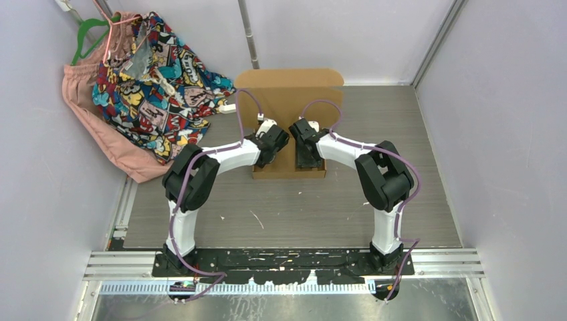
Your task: Fold the paper box
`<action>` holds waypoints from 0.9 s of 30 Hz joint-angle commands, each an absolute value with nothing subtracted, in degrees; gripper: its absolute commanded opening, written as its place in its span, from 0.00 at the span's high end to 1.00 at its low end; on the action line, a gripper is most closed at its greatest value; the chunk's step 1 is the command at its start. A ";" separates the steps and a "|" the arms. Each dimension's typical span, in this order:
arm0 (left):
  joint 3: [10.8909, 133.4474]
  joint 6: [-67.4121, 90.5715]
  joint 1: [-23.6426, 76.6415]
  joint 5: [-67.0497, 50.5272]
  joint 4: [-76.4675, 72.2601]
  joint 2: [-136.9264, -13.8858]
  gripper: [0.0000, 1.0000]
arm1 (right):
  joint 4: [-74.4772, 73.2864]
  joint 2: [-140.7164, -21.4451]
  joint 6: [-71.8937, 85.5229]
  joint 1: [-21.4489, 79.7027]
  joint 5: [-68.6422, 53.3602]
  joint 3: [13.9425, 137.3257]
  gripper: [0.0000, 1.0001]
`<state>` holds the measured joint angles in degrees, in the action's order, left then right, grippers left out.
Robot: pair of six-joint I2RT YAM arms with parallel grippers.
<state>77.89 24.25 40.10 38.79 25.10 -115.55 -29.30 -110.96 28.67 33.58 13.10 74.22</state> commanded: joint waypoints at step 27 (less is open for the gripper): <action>82.80 23.97 37.05 23.13 40.46 -109.24 0.60 | -31.69 -114.17 28.13 33.46 14.69 72.73 0.55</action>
<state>82.19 22.48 37.47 25.54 37.95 -113.21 -29.36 -111.04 28.60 33.58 13.10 74.32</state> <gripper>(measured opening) 0.420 0.455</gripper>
